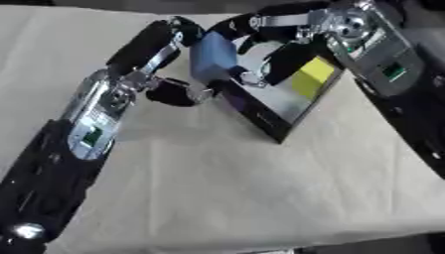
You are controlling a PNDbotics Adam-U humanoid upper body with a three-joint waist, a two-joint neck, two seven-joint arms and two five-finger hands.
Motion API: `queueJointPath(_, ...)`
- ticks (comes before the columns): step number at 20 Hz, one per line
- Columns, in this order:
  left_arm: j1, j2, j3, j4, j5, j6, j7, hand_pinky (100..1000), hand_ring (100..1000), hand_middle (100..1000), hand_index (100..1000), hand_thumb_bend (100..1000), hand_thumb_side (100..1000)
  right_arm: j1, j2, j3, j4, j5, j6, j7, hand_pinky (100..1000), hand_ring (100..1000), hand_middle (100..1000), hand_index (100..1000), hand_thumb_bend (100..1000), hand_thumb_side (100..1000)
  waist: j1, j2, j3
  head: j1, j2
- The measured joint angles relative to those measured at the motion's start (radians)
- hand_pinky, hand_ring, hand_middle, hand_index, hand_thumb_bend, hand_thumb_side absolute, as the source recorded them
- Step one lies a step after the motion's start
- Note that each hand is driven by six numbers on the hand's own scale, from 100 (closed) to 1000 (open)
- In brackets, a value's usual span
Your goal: Pick up the objects with one hand, pass them to the other hand, and then place them into the box on the other side of the table.
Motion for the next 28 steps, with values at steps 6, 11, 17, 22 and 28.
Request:
queueJointPath(6, 0.001, 0.001, -0.001, -0.006, 0.017, -0.011, -0.001, 659, 587, 457, 452, 100, 305, -0.004, 0.000, 0.000, 0.003, 0.010, -0.001, 0.001, 887, 1000, 973, 1000, 135, 261, 0.000, 0.002, -0.001, 0.000, 0.000)
queueJointPath(11, 0.001, 0.001, -0.003, -0.009, 0.020, -0.017, -0.006, 659, 587, 457, 452, 100, 309, -0.004, 0.001, 0.000, 0.003, 0.010, -0.001, -0.001, 884, 1000, 972, 1000, 118, 277, 0.000, 0.002, -0.001, 0.000, 0.000)
queueJointPath(17, 0.002, 0.002, -0.003, -0.009, 0.025, -0.019, -0.008, 658, 586, 456, 454, 100, 315, -0.004, 0.006, 0.000, 0.009, 0.010, 0.003, -0.006, 876, 1000, 958, 1000, 100, 314, 0.000, 0.002, -0.001, 0.000, 0.000)
queueJointPath(22, 0.005, 0.007, -0.003, -0.009, 0.034, -0.018, -0.010, 656, 582, 452, 455, 100, 335, -0.004, 0.008, 0.001, 0.009, 0.010, 0.012, -0.015, 880, 1000, 960, 1000, 113, 302, 0.000, 0.004, -0.002, 0.000, 0.000)
queueJointPath(28, 0.008, 0.007, -0.003, -0.009, 0.049, -0.016, -0.008, 655, 582, 450, 455, 100, 336, -0.005, 0.008, 0.002, 0.009, 0.027, 0.007, -0.010, 882, 1000, 960, 1000, 127, 293, 0.000, 0.005, -0.002, 0.000, 0.000)
